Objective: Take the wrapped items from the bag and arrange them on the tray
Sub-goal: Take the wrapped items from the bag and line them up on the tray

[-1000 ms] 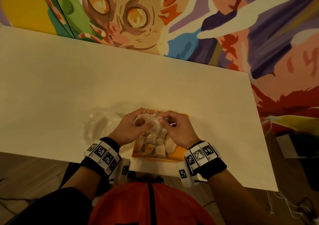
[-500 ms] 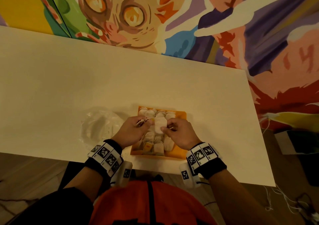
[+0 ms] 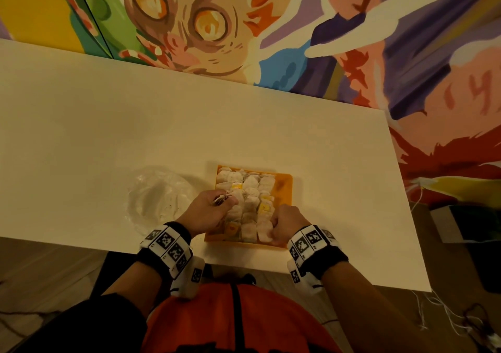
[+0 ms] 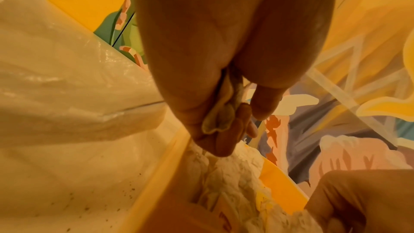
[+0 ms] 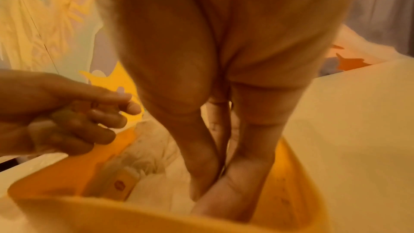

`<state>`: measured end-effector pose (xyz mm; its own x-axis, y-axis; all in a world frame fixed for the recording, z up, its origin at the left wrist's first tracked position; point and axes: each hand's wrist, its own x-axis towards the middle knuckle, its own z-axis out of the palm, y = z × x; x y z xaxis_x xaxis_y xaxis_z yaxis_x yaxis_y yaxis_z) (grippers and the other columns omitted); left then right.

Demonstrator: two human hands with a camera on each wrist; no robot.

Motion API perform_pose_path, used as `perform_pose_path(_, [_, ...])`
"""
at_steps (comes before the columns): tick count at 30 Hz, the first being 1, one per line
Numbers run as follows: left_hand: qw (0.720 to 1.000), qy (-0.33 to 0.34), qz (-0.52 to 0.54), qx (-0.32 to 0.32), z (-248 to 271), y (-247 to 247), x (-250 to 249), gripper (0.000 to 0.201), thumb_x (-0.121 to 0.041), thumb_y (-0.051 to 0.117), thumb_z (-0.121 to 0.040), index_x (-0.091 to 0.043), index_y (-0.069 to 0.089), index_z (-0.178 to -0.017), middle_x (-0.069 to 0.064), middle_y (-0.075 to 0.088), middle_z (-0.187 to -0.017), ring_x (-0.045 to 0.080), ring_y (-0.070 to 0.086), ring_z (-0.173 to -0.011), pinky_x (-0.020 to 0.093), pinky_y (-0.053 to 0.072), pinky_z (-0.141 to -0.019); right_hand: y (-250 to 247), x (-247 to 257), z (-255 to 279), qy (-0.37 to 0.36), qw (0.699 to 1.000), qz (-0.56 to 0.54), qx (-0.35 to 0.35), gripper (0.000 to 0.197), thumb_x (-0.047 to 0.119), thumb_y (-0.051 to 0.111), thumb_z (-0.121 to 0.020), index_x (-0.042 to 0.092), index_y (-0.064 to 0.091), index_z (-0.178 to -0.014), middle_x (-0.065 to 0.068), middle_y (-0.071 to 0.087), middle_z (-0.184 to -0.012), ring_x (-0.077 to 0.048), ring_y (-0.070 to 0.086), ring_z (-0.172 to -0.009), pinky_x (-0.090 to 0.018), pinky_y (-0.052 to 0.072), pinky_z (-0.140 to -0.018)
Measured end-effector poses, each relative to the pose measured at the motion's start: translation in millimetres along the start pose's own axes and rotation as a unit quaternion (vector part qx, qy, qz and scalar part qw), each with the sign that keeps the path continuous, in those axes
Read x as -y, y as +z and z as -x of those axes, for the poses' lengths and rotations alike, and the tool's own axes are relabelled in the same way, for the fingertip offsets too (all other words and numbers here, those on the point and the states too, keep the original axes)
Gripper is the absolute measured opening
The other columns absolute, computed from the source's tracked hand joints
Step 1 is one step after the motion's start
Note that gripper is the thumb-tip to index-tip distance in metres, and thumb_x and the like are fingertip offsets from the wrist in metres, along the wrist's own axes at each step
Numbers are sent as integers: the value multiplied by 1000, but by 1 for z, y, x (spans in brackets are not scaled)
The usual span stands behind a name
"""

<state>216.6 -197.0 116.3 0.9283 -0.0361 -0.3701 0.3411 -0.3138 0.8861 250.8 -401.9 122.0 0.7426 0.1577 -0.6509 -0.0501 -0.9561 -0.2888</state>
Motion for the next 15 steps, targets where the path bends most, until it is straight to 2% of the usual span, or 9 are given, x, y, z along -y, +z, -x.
perform_pose_path(1, [1000,-4,6,2,0,0,0,33,-27,58,-96,6,64,-94,3,49,-59,11,43,-46,23,39,-47,4,0,-3,8,1000,14,6,18,11,74,-80,0,62,-88,-8,61,-80,-24,63,-87,-21,40,-53])
perform_pose_path(2, [1000,-8,11,3,0,0,1,34,-27,59,-95,6,64,-95,4,48,-59,11,43,-46,24,39,-46,8,0,-6,16,1000,23,5,23,12,72,-81,-2,54,-80,-12,59,-84,-26,63,-91,-22,39,-53])
perform_pose_path(4, [1000,-12,14,4,0,0,3,34,-28,59,-95,6,64,-95,5,49,-59,13,44,-46,25,39,-46,13,0,-11,39,999,24,-6,34,13,68,-83,2,39,-69,-13,53,-88,-28,64,-98,-23,40,-53])
perform_pose_path(5, [1000,-11,14,4,0,0,3,34,-28,59,-95,5,64,-96,6,49,-60,14,44,-47,25,39,-46,15,1,-12,48,998,27,-9,26,13,67,-85,-3,48,-80,-12,54,-91,-29,63,-103,-25,44,-59])
perform_pose_path(6, [1000,-10,15,4,0,0,4,34,-28,59,-95,5,64,-96,6,49,-61,14,44,-48,26,39,-47,16,1,-13,50,998,31,-19,29,14,65,-87,-8,55,-103,-13,58,-97,-30,61,-108,-26,47,-69])
perform_pose_path(7, [1000,-9,19,4,0,0,5,34,-29,59,-95,5,64,-96,7,49,-61,15,45,-49,26,39,-48,17,1,-14,57,997,43,-20,42,15,63,-88,-7,52,-122,-14,61,-105,-29,60,-111,-28,48,-78])
perform_pose_path(8, [1000,-10,23,4,0,0,6,35,-29,59,-95,5,64,-96,7,49,-62,16,45,-51,27,39,-49,17,2,-14,56,997,48,-29,47,15,62,-90,-4,49,-130,-13,62,-114,-29,59,-113,-29,48,-84])
perform_pose_path(13, [998,-22,53,4,0,0,9,32,-29,59,-95,3,65,-93,3,47,-59,17,43,-53,29,37,-51,20,3,-16,66,996,23,-50,64,17,63,-90,0,31,-143,-15,54,-128,-29,54,-119,-32,48,-97])
perform_pose_path(15, [998,-23,55,6,0,0,9,30,-28,59,-95,1,66,-92,2,47,-58,16,42,-52,30,37,-52,21,3,-18,69,996,9,-51,59,17,64,-90,1,37,-140,-15,56,-126,-30,56,-118,-34,49,-96])
